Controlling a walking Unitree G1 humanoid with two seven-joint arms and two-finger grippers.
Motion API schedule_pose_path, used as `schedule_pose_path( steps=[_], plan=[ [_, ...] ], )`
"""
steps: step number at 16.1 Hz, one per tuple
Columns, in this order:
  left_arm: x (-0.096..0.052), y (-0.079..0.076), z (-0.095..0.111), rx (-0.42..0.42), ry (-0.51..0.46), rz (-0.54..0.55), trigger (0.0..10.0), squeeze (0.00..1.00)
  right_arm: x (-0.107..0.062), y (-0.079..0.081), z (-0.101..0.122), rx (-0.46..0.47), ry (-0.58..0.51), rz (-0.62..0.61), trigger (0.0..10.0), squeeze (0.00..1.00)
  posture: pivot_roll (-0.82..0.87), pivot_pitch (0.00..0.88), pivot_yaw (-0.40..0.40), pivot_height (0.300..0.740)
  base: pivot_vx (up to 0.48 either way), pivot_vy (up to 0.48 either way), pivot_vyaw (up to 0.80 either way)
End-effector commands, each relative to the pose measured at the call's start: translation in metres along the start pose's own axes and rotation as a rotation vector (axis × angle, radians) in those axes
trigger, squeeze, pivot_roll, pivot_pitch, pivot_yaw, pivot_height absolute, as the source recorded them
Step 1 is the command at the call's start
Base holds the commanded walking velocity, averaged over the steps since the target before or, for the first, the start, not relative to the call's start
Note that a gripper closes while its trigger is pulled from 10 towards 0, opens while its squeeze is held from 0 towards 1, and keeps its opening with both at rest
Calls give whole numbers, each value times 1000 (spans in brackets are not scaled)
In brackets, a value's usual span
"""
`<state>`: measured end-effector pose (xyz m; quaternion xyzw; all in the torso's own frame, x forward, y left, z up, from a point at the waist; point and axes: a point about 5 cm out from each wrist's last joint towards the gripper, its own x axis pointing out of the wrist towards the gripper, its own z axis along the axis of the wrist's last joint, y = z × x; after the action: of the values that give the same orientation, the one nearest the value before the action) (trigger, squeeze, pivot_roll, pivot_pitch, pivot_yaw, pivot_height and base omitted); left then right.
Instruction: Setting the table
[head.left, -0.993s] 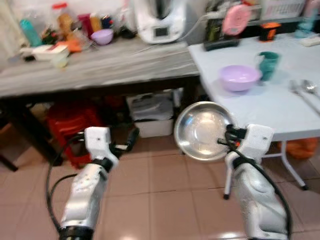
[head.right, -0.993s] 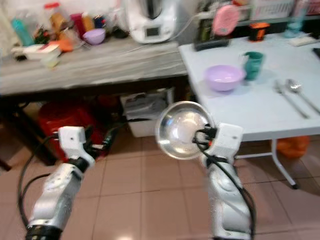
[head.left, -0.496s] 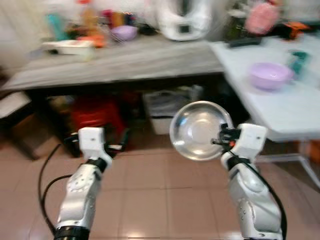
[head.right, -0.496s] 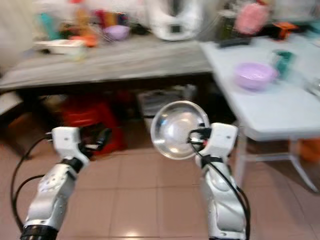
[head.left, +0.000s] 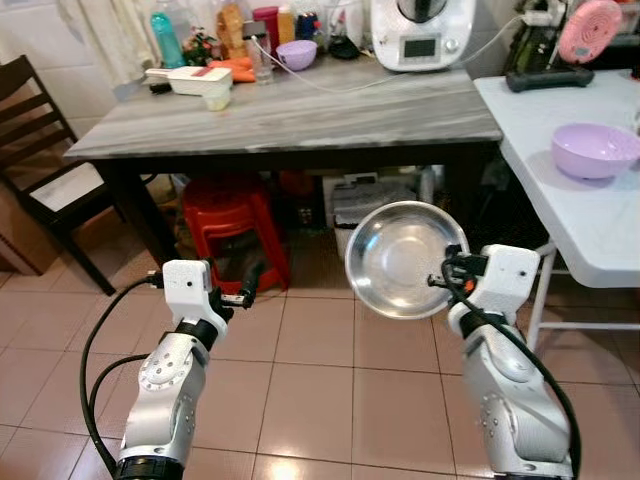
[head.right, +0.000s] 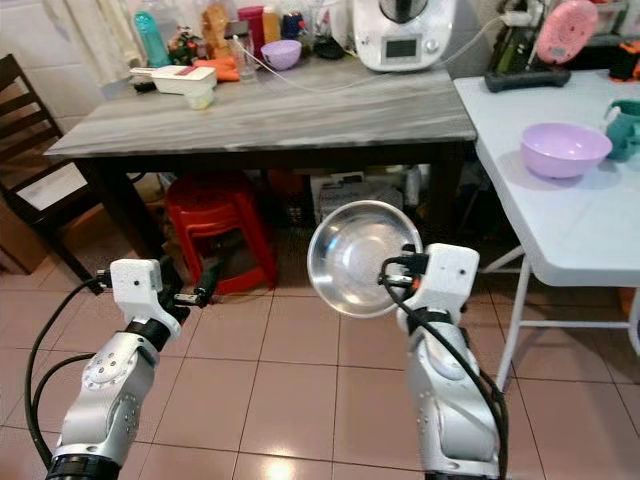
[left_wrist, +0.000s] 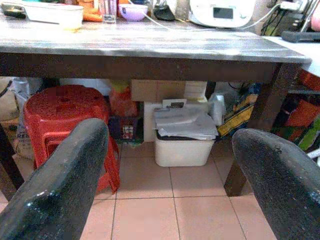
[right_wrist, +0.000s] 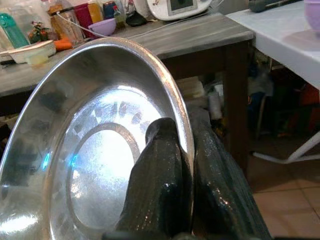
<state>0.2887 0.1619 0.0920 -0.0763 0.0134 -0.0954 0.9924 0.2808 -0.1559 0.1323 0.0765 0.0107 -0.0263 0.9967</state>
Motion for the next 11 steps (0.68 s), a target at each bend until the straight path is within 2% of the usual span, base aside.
schedule_pose_path(
  steps=[1,11],
  plan=[
    [-2,4,2,17,-6,17,10000,0,0,8,1,1,0,31,10000,0,-57,0,108,740,0,0,0],
    [-2,4,2,17,-6,17,10000,0,0,8,1,1,0,31,10000,0,-57,0,108,740,0,0,0]
  ],
)
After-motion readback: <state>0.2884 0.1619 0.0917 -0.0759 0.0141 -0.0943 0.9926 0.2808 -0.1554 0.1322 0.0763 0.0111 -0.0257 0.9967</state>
